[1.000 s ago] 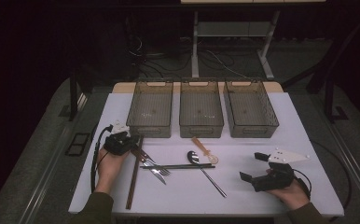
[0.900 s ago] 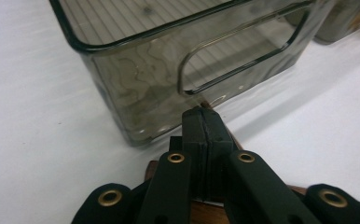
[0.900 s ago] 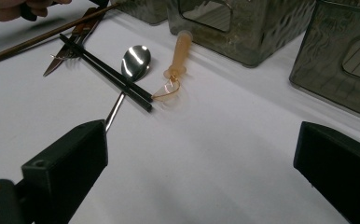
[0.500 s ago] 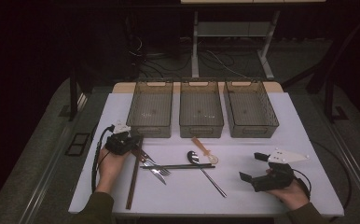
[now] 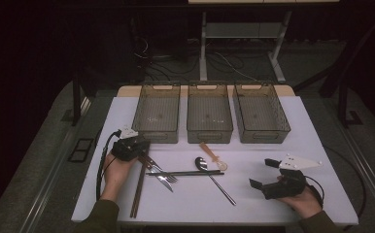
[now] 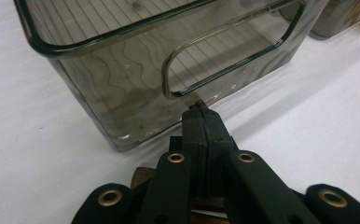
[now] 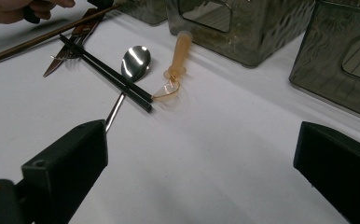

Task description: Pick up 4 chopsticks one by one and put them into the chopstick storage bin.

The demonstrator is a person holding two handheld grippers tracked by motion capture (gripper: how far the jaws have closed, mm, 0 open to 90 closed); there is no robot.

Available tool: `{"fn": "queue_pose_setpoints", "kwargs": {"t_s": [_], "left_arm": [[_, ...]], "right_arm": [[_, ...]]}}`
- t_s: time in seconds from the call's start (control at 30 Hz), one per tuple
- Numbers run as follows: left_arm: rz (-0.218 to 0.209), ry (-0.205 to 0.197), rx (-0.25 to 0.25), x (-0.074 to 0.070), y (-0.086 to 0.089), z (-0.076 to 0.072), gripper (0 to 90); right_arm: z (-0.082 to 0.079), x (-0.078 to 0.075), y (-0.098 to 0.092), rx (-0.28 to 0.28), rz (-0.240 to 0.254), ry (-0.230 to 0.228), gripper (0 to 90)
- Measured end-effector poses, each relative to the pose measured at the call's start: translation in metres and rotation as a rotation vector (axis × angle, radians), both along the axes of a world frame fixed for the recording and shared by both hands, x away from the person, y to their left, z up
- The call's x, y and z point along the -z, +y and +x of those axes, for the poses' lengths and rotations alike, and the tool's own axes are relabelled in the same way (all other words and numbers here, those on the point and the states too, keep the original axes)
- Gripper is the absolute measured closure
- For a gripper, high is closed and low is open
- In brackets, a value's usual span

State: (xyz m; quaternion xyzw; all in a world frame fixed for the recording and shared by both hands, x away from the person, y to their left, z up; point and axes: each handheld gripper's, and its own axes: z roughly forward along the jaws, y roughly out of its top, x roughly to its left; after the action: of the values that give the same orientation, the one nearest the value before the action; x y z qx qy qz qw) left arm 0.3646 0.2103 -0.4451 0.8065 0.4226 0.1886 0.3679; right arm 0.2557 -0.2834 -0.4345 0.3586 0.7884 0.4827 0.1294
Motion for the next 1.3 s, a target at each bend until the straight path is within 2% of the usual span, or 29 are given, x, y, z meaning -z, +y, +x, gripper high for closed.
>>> {"fn": "queue_pose_setpoints", "kwargs": {"t_s": [1.3], "left_arm": [[-0.019, 0.034, 0.057, 0.001, -0.015, 0.006, 90.0]], "right_arm": [[0.000, 0.000, 0.000, 0.002, -0.003, -0.001, 2.3]]}}
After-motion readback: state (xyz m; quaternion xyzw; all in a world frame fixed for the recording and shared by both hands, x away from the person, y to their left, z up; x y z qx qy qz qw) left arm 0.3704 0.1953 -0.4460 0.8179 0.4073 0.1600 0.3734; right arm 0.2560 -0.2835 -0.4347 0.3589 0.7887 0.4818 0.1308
